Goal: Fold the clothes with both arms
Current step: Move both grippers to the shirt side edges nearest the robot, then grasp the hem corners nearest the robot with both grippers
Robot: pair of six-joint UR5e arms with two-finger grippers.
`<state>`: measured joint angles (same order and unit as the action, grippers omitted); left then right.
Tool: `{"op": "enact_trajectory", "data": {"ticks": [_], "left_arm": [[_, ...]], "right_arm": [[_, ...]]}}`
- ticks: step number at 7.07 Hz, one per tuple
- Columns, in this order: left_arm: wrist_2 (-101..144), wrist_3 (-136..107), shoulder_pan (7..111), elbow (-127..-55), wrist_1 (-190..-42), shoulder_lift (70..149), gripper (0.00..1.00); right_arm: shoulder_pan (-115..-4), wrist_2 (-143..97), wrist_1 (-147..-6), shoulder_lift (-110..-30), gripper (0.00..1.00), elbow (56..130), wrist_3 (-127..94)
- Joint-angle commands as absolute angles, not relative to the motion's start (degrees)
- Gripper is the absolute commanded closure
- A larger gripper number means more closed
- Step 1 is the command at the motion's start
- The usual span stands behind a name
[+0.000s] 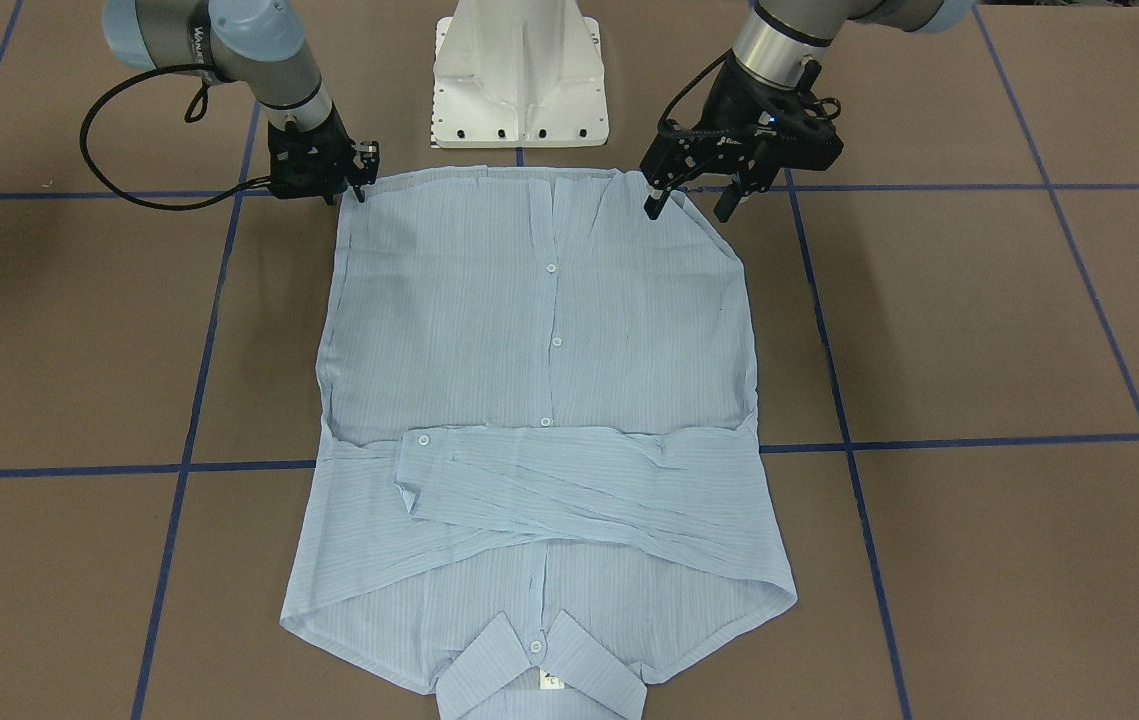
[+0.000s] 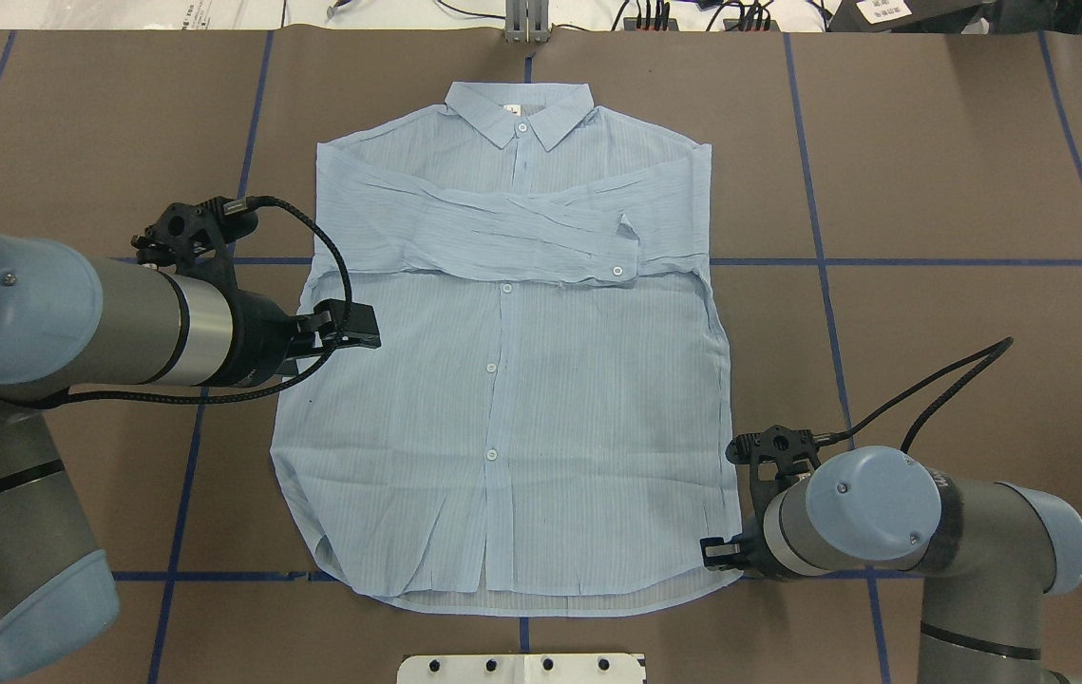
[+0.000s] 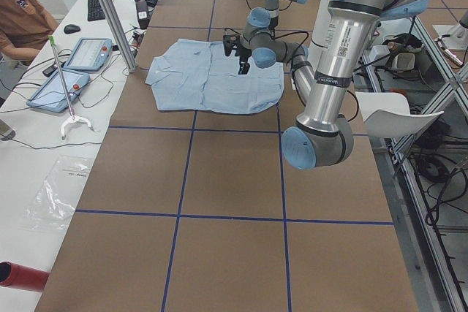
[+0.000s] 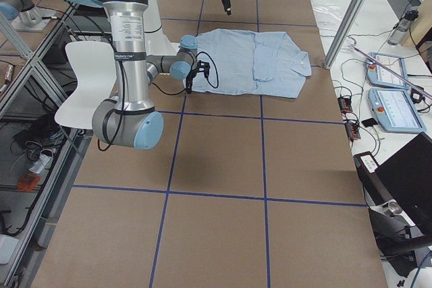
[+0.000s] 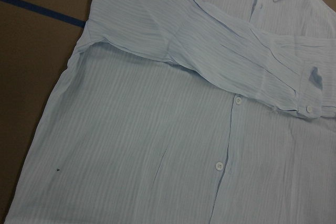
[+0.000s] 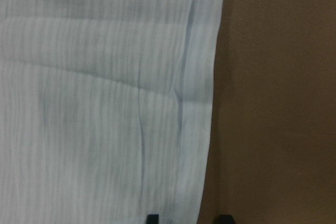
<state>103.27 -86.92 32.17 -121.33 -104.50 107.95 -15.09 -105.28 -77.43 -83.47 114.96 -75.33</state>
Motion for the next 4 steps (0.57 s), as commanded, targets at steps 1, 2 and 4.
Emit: {"op": "enact_trajectory", "data": {"ticks": [1, 2, 4], "left_arm": [[103.3, -86.9, 32.2, -121.3, -104.5, 108.0, 0.01], [103.3, -86.9, 32.2, -121.2, -104.5, 107.8, 0.01], [103.3, -86.9, 32.2, -121.0, -104.5, 107.8, 0.02]], "right_arm": [[-15.1, -105.5, -77.4, -83.1, 0.73, 114.5, -75.3], [-15.1, -105.6, -77.4, -83.1, 0.85, 114.8, -75.4], [-15.2, -105.6, -77.3, -83.0, 1.00, 115.4, -75.4]]}}
